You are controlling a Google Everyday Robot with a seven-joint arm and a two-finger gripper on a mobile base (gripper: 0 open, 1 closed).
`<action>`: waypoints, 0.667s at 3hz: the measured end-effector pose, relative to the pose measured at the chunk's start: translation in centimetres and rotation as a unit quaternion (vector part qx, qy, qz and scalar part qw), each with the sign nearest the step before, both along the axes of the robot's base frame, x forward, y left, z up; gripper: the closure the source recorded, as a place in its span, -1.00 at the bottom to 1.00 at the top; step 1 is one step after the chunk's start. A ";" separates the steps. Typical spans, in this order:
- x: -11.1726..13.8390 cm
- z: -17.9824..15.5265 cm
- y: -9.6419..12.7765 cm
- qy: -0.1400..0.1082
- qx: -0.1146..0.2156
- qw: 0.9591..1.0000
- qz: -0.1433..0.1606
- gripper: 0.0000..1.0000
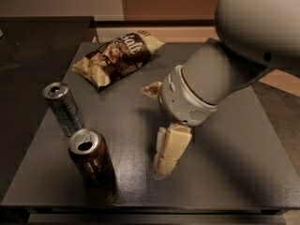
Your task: Knock orange can over
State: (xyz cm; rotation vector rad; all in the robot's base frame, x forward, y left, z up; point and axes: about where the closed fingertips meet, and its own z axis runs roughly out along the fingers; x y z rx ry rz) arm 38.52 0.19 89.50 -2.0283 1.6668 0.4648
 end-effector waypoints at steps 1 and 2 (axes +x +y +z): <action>-0.9 -0.9 4.2 0.027 0.035 0.999 0.026 -1.00; -2.0 -1.4 7.4 0.059 0.069 0.995 0.047 -1.00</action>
Offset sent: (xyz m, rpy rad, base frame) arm -0.0298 0.1101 -0.0193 0.2246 0.2072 0.1410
